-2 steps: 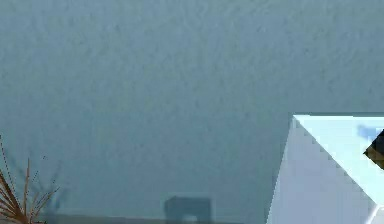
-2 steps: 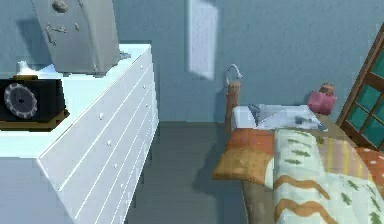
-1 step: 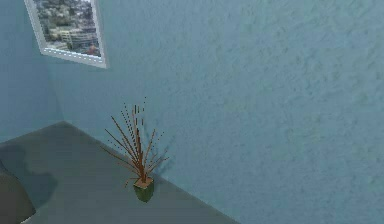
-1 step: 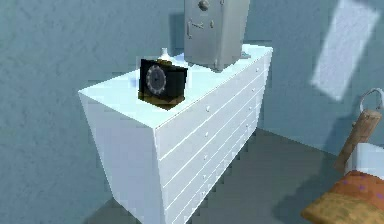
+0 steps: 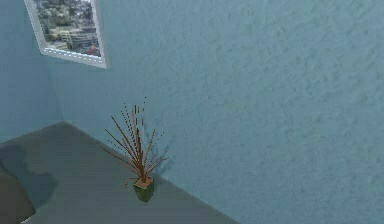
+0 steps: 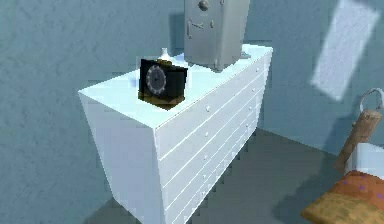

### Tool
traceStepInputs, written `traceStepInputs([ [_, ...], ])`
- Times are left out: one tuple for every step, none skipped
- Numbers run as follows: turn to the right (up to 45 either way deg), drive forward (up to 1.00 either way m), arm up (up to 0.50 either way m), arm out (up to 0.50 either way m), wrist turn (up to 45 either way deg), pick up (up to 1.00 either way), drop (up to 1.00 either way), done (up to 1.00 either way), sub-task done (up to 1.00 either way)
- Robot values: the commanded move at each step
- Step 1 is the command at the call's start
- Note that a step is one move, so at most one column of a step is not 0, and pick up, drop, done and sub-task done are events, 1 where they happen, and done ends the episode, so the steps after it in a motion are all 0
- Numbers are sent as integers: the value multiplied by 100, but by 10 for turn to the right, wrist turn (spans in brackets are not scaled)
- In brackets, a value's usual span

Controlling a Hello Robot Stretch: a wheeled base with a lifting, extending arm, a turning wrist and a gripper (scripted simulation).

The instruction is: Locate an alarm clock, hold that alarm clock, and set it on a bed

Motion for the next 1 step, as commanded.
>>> traceStepInputs([
  [0, 0, 38, 0, 0, 0, 0, 0, 0],
])
